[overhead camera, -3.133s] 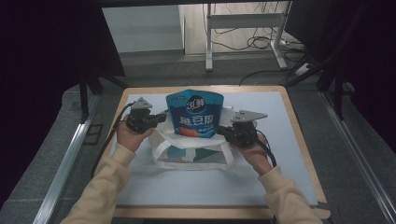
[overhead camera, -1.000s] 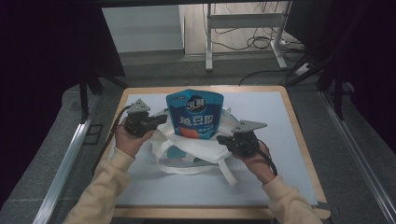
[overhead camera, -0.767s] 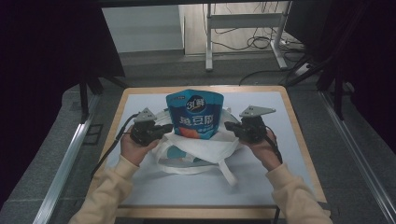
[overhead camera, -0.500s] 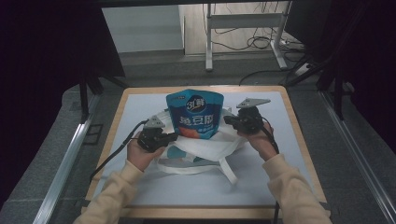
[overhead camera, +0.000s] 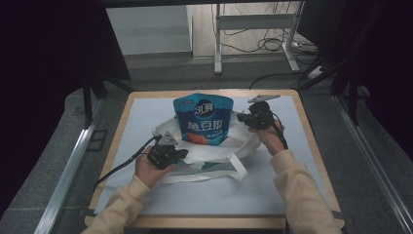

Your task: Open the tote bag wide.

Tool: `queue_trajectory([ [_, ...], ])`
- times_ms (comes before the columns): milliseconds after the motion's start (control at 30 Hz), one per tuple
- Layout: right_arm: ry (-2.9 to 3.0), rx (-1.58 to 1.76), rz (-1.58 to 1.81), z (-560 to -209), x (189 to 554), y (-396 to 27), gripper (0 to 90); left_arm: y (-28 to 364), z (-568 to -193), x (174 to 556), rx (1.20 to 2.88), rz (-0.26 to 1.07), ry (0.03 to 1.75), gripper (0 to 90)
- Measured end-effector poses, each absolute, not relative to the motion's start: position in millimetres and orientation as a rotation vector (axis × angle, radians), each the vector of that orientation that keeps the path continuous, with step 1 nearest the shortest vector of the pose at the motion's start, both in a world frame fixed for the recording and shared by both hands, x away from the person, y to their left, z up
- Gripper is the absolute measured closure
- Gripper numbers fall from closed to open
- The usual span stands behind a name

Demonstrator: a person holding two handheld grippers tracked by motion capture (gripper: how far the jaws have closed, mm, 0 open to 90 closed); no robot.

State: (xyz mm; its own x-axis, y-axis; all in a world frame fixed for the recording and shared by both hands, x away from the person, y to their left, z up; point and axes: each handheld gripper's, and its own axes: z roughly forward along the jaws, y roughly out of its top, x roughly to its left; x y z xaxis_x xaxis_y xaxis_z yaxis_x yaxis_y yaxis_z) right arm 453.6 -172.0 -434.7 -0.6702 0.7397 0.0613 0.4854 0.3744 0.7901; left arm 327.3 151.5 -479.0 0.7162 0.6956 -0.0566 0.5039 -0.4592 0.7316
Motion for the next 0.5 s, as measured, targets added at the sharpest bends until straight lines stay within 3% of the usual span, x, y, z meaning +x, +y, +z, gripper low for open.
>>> queue_trajectory([
  [67, 2.335, 1.086, 1.184, -436.2, 457.8, -171.1, 88.9, 158.6, -483.5, 330.1, 2.099, 0.222, 0.945, 90.0],
  [500, 2.349, 1.086, 1.146, -443.3, 472.6, -170.6, 88.9, 165.7, -490.8, 324.4, 2.08, 0.242, 0.951, 90.0],
])
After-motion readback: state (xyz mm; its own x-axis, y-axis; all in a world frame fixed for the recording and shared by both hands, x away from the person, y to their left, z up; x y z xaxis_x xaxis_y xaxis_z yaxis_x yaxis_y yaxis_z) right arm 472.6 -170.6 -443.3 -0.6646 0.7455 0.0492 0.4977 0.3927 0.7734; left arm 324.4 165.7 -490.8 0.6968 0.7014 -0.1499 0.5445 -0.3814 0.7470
